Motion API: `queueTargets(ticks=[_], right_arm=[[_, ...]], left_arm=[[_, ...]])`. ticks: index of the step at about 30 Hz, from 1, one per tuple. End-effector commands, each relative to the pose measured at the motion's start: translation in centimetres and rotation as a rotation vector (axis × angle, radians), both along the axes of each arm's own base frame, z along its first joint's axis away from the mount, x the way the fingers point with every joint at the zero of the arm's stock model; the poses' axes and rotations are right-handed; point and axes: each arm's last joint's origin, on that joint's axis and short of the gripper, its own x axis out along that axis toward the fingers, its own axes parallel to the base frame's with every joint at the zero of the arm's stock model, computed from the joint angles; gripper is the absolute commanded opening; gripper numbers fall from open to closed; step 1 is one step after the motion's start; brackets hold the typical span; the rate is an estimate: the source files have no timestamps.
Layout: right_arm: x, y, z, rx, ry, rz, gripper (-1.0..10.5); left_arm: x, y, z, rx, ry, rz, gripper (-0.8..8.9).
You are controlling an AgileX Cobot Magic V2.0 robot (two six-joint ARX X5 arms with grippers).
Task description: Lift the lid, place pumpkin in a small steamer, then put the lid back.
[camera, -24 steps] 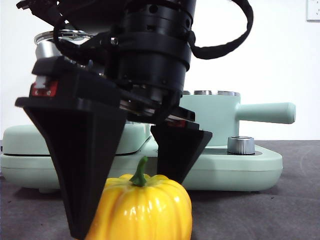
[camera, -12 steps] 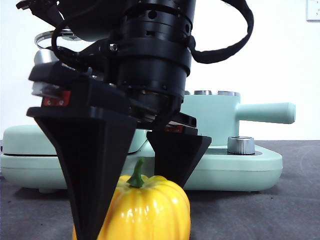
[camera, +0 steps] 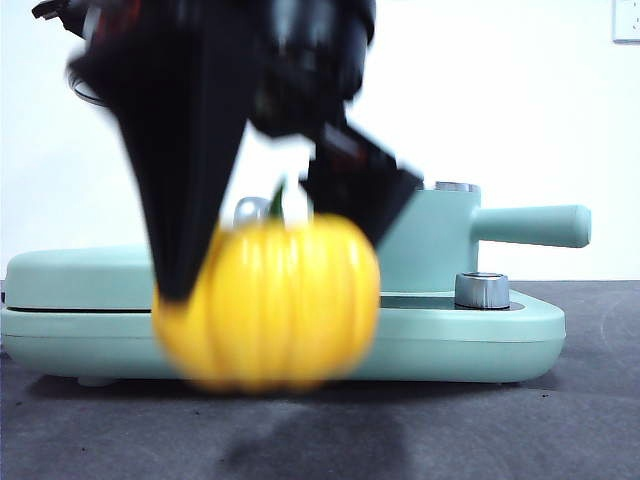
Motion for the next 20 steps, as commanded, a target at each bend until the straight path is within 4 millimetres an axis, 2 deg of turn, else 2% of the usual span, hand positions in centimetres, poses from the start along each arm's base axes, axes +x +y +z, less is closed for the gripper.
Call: queueTargets(ticks=[1, 6, 11, 16, 20], right_arm=[[1.2, 0.2, 2.8, 0.023, -0.04, -0.008, 3.6], [4.4, -1.5, 7.4, 0.072, -0.093, -0.113, 3.6], [8.5, -3.9, 10.0, 0.117, -0.17, -0.239, 3.6], [12.3, -6.4, 10.8, 0.141, -0.21, -0.356, 3.6], [15.0, -8.4, 10.2, 0.124, -0.213, -0.433, 3.6]], left_arm=[[-0.5, 0.0, 1.8, -0.016, -0.07, -0.004, 0.17], [-0.5, 0.0, 1.8, -0.016, -0.07, -0.004, 0.17], [-0.5, 0.0, 1.7, -0.016, -0.068, -0.004, 0.17], [-0.5, 0.0, 1.7, -0.016, -0.068, -0.004, 0.17], [-0.5, 0.0, 1.7, -0.016, -0.068, -0.004, 0.17]])
